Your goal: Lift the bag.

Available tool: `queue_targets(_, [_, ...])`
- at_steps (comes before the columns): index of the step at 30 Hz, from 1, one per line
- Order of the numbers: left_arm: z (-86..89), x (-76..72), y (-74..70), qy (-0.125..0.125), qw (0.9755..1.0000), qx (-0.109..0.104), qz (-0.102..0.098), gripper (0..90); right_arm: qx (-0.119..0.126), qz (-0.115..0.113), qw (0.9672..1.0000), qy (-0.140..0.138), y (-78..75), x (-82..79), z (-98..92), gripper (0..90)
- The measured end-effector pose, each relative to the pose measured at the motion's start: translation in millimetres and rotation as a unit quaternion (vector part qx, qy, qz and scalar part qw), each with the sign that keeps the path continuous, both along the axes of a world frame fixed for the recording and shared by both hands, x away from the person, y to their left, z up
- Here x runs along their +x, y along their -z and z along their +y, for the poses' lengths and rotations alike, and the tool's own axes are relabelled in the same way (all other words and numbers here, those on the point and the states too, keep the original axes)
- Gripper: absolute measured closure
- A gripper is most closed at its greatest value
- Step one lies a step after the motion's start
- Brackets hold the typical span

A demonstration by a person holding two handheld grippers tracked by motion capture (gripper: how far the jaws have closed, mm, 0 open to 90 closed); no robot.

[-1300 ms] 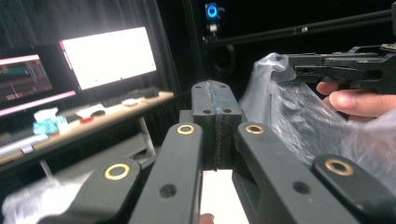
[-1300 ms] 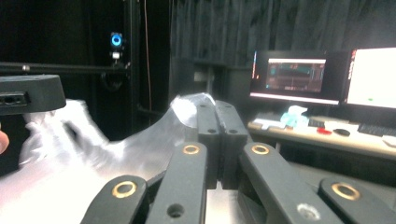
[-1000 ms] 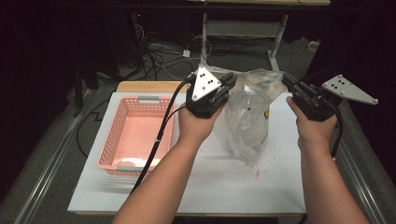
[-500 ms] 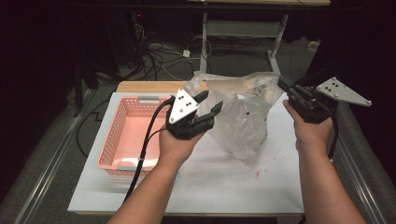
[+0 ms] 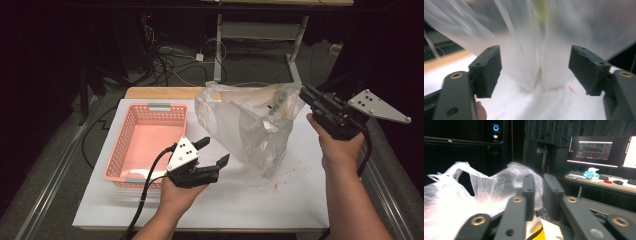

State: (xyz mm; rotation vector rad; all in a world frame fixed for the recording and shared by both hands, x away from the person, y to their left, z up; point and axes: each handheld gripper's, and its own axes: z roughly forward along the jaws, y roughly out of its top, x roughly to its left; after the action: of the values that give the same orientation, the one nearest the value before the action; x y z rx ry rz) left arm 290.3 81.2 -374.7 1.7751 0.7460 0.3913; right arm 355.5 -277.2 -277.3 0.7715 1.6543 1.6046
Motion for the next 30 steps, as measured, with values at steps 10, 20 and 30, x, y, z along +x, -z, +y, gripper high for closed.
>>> queue_targets(10, [-17.6, 2.8, 42.0, 0.017, 0.9987, 0.023, 0.042, 11.2, -0.004, -0.008, 0.9999, -0.010, -0.5, -20.0, -8.7, 65.7])
queue_targets(20, [-26.3, 3.2, 62.6, 0.021, 0.9971, 0.039, 0.062, 0.0, -0.024, 0.029, 0.9991, -0.019, 29.0, -23.2, -10.9, 52.6])
queue_targets(30, [-29.2, -0.7, 74.6, 0.027, 0.9965, 0.056, 0.056, 0.0, -0.052, 0.086, 0.9947, -0.018, 85.2, -22.7, -10.8, 29.1])
